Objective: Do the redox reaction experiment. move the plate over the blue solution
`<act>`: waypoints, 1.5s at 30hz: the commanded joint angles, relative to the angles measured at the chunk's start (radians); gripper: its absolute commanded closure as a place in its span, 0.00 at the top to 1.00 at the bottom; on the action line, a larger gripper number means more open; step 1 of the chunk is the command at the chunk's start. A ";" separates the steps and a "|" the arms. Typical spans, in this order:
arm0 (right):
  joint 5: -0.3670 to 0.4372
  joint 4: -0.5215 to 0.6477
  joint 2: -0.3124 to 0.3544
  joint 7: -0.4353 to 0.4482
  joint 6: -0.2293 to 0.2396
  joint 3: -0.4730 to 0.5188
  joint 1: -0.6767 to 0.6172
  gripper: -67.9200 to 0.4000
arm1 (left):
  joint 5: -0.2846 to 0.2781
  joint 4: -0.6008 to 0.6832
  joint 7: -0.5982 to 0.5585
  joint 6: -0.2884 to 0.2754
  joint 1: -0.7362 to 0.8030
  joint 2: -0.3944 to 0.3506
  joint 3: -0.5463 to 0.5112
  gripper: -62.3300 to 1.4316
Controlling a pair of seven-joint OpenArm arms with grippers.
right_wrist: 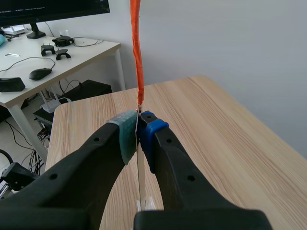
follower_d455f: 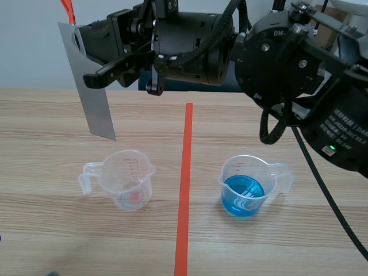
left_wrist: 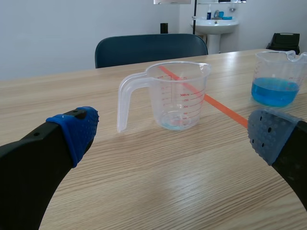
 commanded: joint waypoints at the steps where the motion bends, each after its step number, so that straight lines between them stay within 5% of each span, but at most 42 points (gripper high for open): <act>1: 0.011 0.017 -0.005 0.018 0.000 0.013 0.026 0.01 | -0.007 0.010 -0.014 0.001 -0.001 -0.012 -0.008 1.00; 39: 0.021 0.017 -0.005 0.040 0.001 0.013 0.026 0.01 | -0.014 0.010 -0.013 -0.003 -0.001 -0.021 -0.008 1.00; 45: 0.079 0.033 0.017 0.029 0.005 0.033 0.026 0.01 | -0.014 0.010 -0.013 -0.002 -0.001 -0.026 -0.008 1.00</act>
